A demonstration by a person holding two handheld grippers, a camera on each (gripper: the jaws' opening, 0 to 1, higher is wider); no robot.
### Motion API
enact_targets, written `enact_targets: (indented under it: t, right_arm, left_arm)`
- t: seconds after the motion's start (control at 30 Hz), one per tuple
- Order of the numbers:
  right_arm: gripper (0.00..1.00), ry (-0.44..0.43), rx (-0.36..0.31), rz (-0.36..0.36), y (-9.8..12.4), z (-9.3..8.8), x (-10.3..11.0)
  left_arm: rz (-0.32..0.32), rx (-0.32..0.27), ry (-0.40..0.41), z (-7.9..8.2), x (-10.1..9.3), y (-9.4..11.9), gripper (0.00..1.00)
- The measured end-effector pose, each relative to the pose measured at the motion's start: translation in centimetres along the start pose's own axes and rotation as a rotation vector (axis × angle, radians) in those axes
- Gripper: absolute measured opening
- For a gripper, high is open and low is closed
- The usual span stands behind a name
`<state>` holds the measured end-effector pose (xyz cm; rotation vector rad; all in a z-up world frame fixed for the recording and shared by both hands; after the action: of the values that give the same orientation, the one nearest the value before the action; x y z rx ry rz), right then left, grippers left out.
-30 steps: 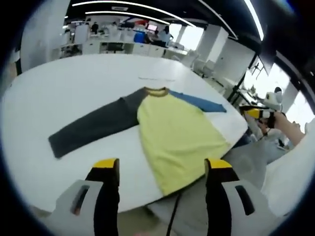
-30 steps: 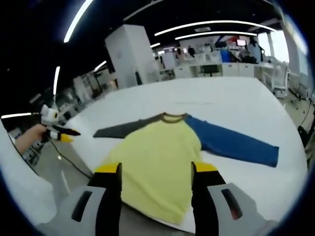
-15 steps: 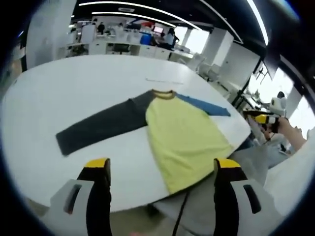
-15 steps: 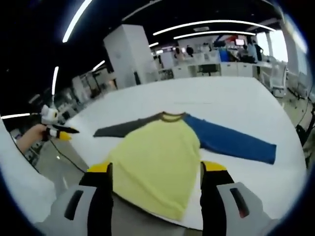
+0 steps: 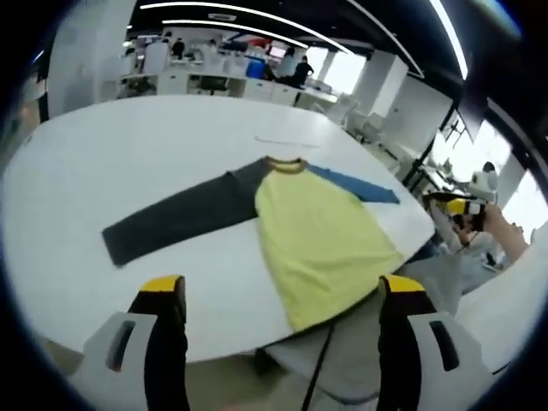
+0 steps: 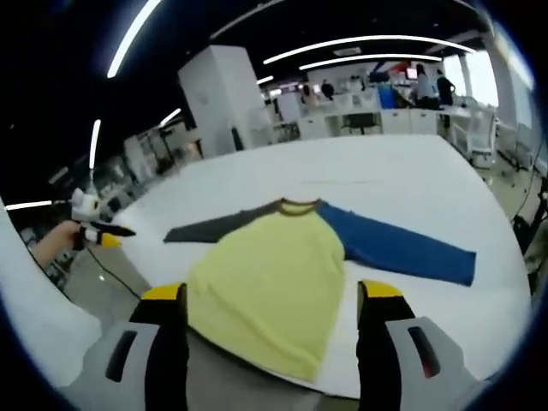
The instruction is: Fold the garment on the visible template until the final outline fits inside the template.
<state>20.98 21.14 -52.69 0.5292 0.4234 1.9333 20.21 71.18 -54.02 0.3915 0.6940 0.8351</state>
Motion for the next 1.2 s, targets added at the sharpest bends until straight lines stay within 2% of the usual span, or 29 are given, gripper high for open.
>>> enact_targets:
  t: [0.23,0.37,0.5,0.63,0.73,0.87,1.0,1.2]
  right_arm:
    - [0.91,-0.004,0.015,0.002,0.5,-0.1,-0.4]
    - [0.99,-0.02,0.026,0.021,1.0,-0.3,-0.8]
    - [1.0,-0.042,0.006,0.049,1.7,-0.2,-1.3]
    - [1.0,-0.064,-0.001,0.027,2.0,-0.5,-1.7]
    - [1.0,-0.065,0.01,0.023,2.0,-0.7,-1.7]
    - [1.0,-0.064,0.021,0.033,1.8,-1.0,-1.4]
    - [1.0,-0.06,0.025,0.038,1.6,-0.9,-1.1]
    - [1.0,-0.059,0.026,0.042,1.6,-0.8,-1.1]
  left_arm:
    - [-0.027,0.006,-0.015,0.4,-0.7,0.0,0.96]
    - [-0.07,-0.008,-0.019,0.7,-1.4,0.2,0.99]
    - [-0.1,0.025,-0.06,0.4,-2.1,0.7,1.0]
    - [-0.098,0.041,-0.061,0.0,-2.1,0.9,1.0]
    - [-0.076,0.054,-0.048,0.0,-1.7,0.4,1.0]
    - [-0.072,0.085,-0.076,0.6,-2.1,-0.8,1.0]
    - [-0.097,0.08,-0.085,1.1,-2.6,-1.5,1.0]
    - [-0.094,0.087,-0.087,1.1,-2.4,-1.5,1.0]
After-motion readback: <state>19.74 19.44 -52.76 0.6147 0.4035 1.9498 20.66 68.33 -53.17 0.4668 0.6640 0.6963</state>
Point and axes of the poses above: the point that each gripper's makers call its tool centre point, and the gripper's own axes: y roughly backward along the fingers, x roughly to its left, z roughly out of its top, the point moved 10 cm from there along y, roughly backward along the fingers, and after that the axes turned 9 degrees about -z, right-handed, at the moved point
